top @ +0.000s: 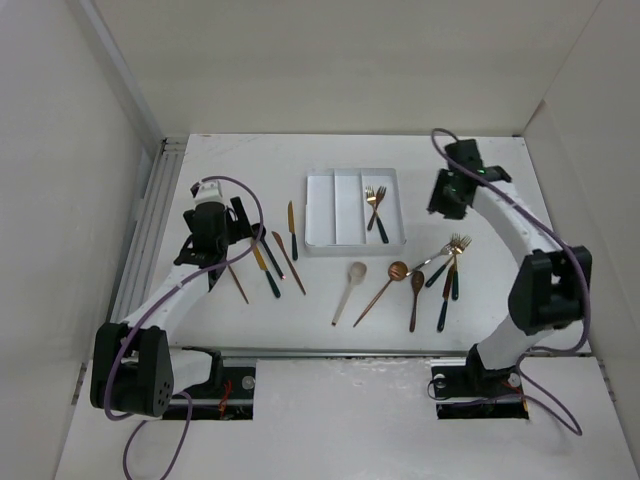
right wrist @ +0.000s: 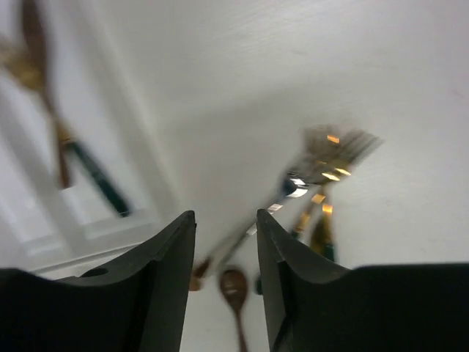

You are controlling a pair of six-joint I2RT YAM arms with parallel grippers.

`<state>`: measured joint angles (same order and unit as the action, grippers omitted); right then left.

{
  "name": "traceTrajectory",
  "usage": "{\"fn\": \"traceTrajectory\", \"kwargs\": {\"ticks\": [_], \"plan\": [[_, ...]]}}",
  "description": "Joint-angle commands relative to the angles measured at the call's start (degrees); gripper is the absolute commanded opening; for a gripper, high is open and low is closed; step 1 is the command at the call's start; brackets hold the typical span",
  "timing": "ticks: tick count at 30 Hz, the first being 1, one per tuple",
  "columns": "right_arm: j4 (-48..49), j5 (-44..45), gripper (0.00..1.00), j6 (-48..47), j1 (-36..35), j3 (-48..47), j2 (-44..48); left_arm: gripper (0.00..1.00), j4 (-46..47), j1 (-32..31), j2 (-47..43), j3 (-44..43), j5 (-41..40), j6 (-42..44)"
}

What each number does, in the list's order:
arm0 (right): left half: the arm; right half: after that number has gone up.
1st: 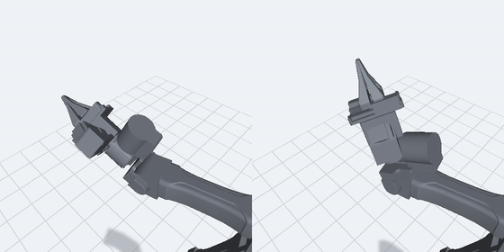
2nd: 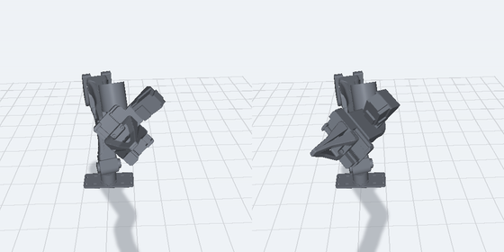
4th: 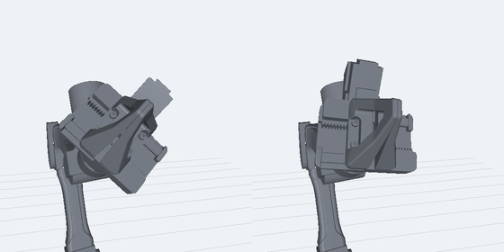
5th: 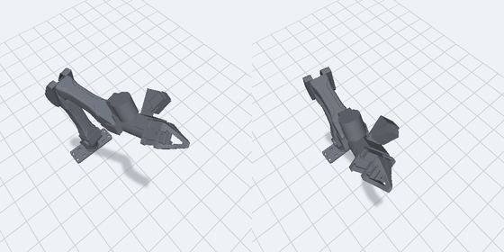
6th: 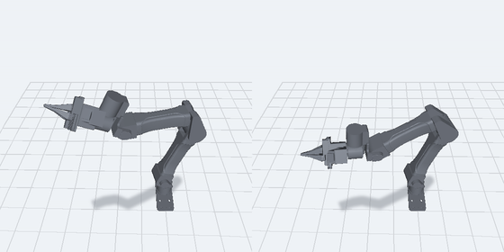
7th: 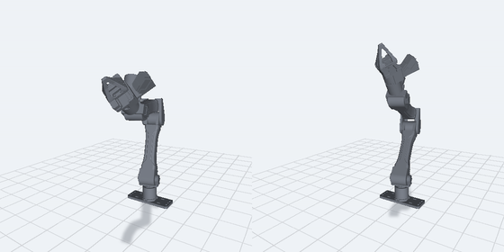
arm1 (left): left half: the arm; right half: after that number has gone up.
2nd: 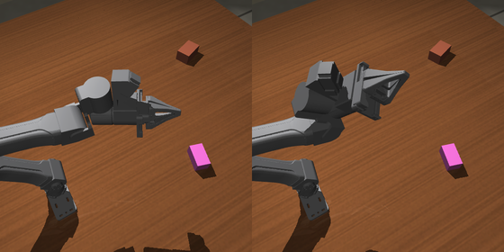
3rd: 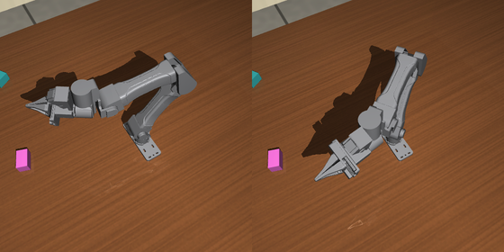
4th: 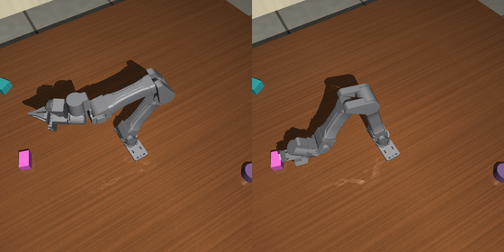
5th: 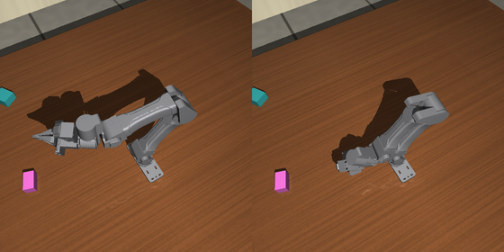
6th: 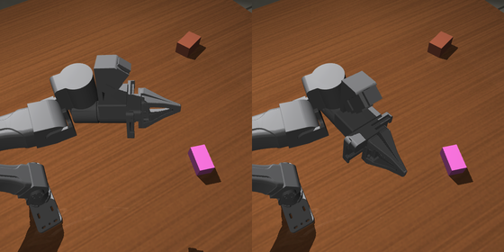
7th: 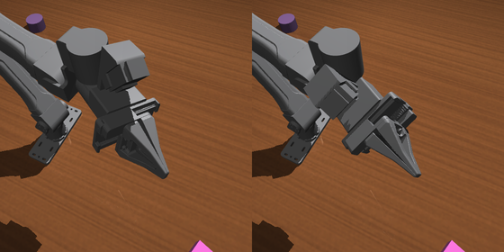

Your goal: Sort the eating utensils into containers

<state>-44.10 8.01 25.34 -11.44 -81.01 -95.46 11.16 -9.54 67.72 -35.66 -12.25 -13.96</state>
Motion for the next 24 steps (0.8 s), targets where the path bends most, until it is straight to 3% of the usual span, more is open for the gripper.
{"fn": "traceTrajectory", "kwargs": {"ticks": [1, 4, 12, 15, 24], "plan": [[-3.0, -2.8, 0.43, 0.2, 6.5, 11.0, 2.4, 0.79, 3.4, 0.0, -1.5, 1.1, -0.8, 0.6], [-0.6, -7.0, 0.34, 0.7, 9.2, 18.5, 3.1, 0.79, 4.0, 0.0, -1.5, 1.1, -0.8, 0.6], [5.5, -9.4, 0.41, 7.9, 9.8, 22.6, 3.9, 0.79, 5.2, 0.0, -0.4, 1.1, 0.3, 1.1], [5.5, -6.1, 0.41, 9.0, 9.8, 23.7, 2.7, 0.79, 5.2, 0.0, -0.9, 1.1, -0.2, 1.1], [7.4, -7.8, 0.41, 9.5, 9.8, 23.1, -1.9, 0.8, 5.2, 0.0, -0.9, 1.1, -1.3, 1.7]]}}
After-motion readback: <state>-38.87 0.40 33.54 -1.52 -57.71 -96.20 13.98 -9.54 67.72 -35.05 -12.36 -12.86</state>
